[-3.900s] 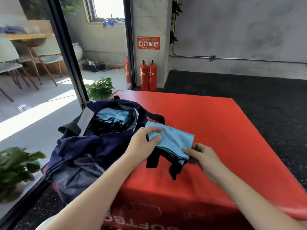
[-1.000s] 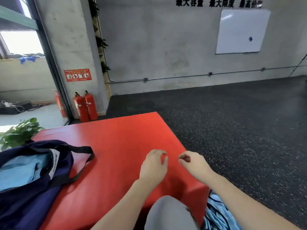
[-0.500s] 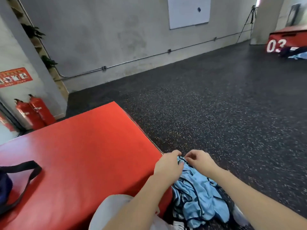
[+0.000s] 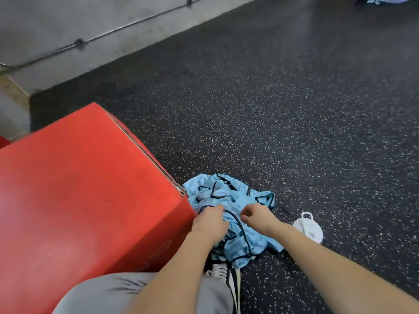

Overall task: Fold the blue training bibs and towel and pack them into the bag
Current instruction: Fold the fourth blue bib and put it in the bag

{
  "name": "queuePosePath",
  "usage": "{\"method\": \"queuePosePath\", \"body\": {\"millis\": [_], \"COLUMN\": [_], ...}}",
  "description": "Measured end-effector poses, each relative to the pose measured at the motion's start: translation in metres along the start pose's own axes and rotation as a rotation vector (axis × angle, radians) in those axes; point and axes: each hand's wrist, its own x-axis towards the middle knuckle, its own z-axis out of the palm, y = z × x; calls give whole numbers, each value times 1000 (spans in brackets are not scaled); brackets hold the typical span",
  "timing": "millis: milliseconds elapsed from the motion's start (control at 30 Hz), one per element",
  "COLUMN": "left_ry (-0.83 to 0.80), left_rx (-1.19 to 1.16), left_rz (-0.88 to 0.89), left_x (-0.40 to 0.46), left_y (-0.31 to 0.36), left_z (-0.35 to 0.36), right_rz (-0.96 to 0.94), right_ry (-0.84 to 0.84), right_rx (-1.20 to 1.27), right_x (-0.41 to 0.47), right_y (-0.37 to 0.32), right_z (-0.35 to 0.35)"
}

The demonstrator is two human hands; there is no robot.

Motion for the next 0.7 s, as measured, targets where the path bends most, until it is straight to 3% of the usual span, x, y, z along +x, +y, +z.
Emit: {"method": "queuePosePath", "body": {"millis": [267,700], "left_ry": [-66,-45], "left_rx": [4,-137], "left_rz": [-27,-67], "left_x": [48,91], "left_y": [-15,-28], "left_z": [36,58], "right_rz": [91,153], "right_ry": [-30,78], "right_rx": [12,-187], "right_x": [47,74], "right_y": [30,40], "right_z": [38,72]}}
